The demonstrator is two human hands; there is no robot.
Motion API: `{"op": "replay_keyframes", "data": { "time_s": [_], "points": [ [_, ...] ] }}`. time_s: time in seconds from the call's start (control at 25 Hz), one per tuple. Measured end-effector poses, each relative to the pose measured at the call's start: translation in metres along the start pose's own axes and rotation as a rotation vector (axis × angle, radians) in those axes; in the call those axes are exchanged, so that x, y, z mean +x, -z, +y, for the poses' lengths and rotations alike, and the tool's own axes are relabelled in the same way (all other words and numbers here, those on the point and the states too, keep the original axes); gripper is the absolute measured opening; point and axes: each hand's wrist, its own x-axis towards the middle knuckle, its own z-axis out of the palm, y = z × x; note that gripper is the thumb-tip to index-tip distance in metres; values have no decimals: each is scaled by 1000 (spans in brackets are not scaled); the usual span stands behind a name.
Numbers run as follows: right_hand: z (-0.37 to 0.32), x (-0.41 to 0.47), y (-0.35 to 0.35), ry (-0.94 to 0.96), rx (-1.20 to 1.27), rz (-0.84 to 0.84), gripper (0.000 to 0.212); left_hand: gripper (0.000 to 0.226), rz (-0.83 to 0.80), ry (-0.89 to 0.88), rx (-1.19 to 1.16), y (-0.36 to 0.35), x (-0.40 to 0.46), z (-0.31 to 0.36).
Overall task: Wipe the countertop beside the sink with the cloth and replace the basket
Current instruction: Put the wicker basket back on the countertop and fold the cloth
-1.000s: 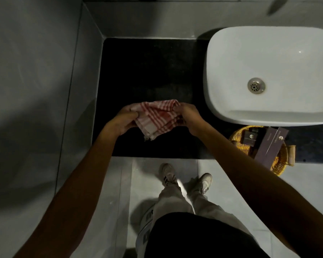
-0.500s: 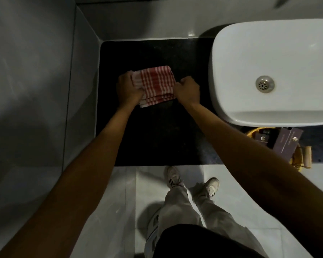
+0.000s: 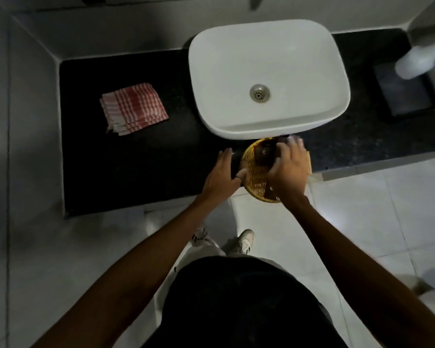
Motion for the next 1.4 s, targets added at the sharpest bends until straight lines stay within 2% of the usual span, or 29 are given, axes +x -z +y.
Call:
{"op": "replay_keyframes", "data": {
  "time_s": [0.08,0.12,0.2,0.24,0.36,0.6,0.68,0.76,0.88,0.92,1.04,1.08,1.2,1.32,1.4],
  "points": [
    [34,8,6,-303,53,-130,65,70,17,43,46,-10,1,18],
    [44,11,9,-403,131,-212,72,55,52,54,36,-14,-1,25],
    [49,13,12,-468,221,-321,69,18,117,100,-34,-17,-4,30],
    [46,11,13,-442,220,-331,62,12,157,131,-55,-15,-6,28],
    [15,-7,11,-259,247,-314,43,24,284,204,-32,12,-26,0],
    [-124,-19,-26,-3,402,-503,33,11,446,316,50,133,-74,-104],
    [-173,-12,-40,23,438,-568,38,14,484,349,20,173,-79,-126],
    [-213,-3,-51,34,409,-630,54,12,496,393,-40,203,-75,-149],
    [-240,7,-63,-5,313,-680,61,7,413,433,-160,220,-63,-177],
    [-244,12,-65,-16,273,-681,60,10,405,444,-193,221,-59,-184],
    [-252,47,-72,-10,344,-574,62,53,508,486,-217,233,-41,-185],
    [-259,68,-78,4,401,-532,63,61,556,494,-222,242,-26,-183],
    [-298,134,-105,-47,506,-526,62,66,593,529,-318,272,40,-171],
    [-331,171,-142,-86,493,-567,44,77,599,602,-357,284,96,-157],
    [-340,178,-161,-96,468,-613,46,71,594,629,-336,276,115,-152]
  ]
}}
